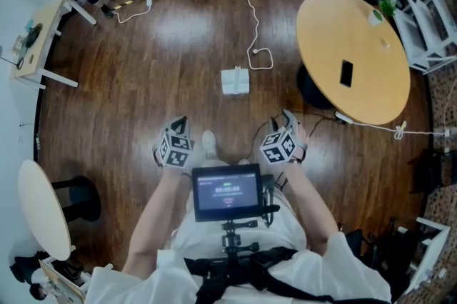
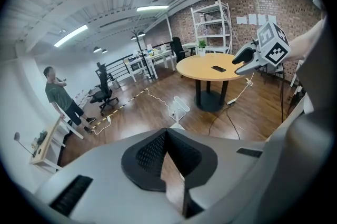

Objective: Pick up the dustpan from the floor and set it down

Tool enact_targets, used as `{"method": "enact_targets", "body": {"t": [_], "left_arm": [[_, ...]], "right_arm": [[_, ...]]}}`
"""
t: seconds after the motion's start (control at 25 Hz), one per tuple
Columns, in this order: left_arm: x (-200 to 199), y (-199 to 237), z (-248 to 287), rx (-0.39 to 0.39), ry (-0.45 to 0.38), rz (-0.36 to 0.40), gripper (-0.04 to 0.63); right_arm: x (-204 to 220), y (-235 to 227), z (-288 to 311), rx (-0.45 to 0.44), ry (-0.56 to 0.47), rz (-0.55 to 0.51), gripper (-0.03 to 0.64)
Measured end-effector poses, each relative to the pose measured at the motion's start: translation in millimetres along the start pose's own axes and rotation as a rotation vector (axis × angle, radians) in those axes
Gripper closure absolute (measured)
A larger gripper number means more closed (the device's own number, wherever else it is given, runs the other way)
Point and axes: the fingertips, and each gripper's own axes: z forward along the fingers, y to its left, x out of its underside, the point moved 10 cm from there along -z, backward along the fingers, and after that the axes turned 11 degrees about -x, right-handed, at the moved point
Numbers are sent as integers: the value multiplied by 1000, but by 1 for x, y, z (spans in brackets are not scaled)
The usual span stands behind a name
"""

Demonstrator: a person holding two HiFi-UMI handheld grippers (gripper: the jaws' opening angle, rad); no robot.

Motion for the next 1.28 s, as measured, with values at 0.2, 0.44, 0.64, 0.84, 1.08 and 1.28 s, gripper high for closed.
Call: {"method": "enact_targets", "body": {"t": [0.2, 0.44, 0.64, 0.84, 1.08, 1.28], "left_arm": [[-11, 20, 21, 27, -10, 26, 601], [-22, 46, 54, 71, -13, 51, 601], [-32, 66, 80, 101, -24, 89, 601], [-38, 86, 101, 128, -21, 110, 601], [-38, 106, 119, 148, -24, 125, 601], [-40, 117, 135, 169, -33, 138, 601]], "right_arm": [[-20, -2, 7, -5, 8, 35, 413], [-49, 1, 26, -15, 20, 66, 413], [-72, 3, 43, -19, 31, 88, 413], [-94, 3, 63, -17, 49, 94, 413], [-113, 4, 77, -5, 47, 116, 413], [-123, 7, 87, 6, 58, 130, 413]]}}
